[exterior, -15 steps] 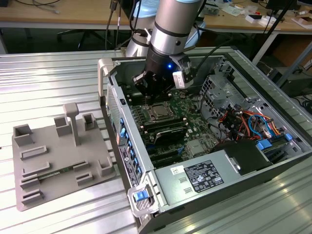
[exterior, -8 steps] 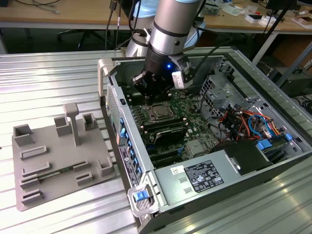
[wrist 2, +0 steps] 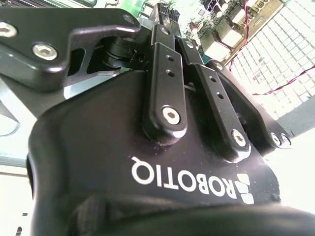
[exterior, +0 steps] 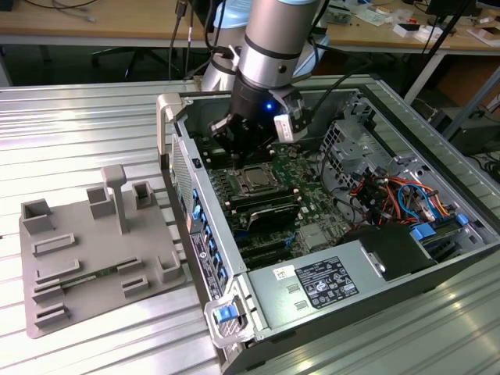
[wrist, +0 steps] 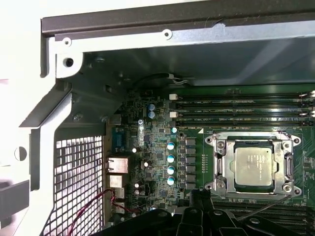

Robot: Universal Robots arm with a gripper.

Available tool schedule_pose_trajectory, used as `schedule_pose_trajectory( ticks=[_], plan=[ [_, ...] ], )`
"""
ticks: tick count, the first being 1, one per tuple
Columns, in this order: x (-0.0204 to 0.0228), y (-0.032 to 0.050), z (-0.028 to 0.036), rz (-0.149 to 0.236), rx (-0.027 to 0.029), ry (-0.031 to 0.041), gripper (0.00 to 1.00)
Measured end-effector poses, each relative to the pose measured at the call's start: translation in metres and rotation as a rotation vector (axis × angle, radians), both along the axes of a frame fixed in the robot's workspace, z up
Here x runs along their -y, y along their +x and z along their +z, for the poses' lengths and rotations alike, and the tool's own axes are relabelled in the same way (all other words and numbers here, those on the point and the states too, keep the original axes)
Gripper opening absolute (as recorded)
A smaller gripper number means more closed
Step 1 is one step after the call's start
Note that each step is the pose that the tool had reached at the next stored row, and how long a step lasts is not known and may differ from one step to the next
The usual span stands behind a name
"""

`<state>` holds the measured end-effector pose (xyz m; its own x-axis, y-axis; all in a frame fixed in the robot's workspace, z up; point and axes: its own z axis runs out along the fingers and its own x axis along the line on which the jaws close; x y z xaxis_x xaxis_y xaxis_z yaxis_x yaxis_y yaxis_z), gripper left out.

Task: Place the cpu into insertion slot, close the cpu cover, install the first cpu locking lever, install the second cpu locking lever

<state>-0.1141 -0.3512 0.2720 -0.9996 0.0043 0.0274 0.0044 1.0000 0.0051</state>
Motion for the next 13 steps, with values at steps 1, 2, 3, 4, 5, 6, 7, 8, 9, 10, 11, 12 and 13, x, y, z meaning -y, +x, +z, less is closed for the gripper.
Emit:
schedule_pose_trajectory(
  ticks=[1,2,3,4,5,6,7,8,9,10,11,12,13],
  plan=[
    [0.0,-0.0006,0.0,0.0,0.0,0.0,0.11],
    [0.0,-0.0013,0.0,0.0,0.0,0.0001,0.11],
    [0.0,-0.0018,0.0,0.0,0.0,0.0001,0.11],
    [-0.0001,-0.0026,0.0,0.0,0.0,0.0001,0.11],
    [-0.0005,-0.0042,0.0,0.0,-0.0001,0.0,0.11],
    [-0.0016,-0.0043,0.0,0.0,0.0001,0.0002,0.11],
    [-0.0036,-0.0043,0.0,0.0,0.0,0.0006,0.11],
    [-0.0051,-0.0043,0.0,0.0,-0.0001,0.0007,0.11],
    [-0.008,-0.0043,0.0,0.0,0.0001,0.0009,0.11],
    [-0.0096,-0.0043,0.0,0.0,0.0,0.0009,0.11],
    [-0.0111,-0.0043,0.0,0.0,0.0,0.0011,0.11],
    [-0.0123,-0.0043,0.0,0.0,-0.0001,0.0022,0.11],
    [-0.0126,-0.0044,-0.0001,0.0,0.0,0.0042,0.11]
  ],
)
